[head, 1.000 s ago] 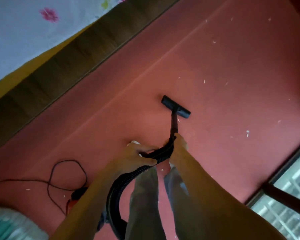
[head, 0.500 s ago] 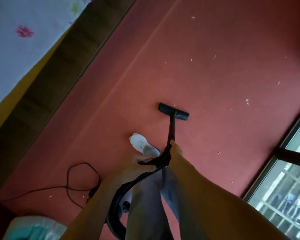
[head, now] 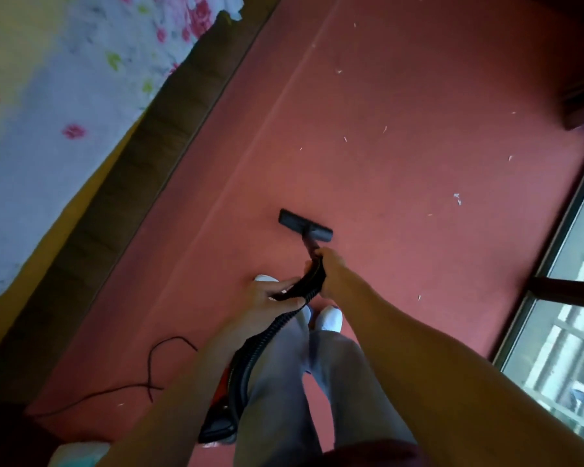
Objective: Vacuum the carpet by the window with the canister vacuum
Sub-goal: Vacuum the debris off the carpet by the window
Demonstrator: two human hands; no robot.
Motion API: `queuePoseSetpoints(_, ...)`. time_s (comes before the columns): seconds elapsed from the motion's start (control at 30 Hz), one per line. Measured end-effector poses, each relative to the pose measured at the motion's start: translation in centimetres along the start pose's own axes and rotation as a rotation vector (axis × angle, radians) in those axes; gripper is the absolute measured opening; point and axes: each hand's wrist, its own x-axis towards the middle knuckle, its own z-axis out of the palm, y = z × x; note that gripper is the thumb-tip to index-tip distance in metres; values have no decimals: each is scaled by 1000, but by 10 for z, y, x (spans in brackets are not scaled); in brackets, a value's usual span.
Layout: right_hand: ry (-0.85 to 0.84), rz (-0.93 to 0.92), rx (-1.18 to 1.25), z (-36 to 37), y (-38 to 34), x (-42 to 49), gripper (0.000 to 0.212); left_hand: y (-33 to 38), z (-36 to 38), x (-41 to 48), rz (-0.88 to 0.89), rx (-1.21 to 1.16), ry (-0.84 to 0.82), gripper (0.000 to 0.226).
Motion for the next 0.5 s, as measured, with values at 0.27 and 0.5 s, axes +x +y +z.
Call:
queuePoseSetpoints(0.27,-76,-29,-12,34,-10,-50,31,46,-25,-51,105,-7,48,31)
queuePoseSetpoints(0.5,-151,-269,1,97,-111,-127,20,114,-75,-30,309,133,252,34)
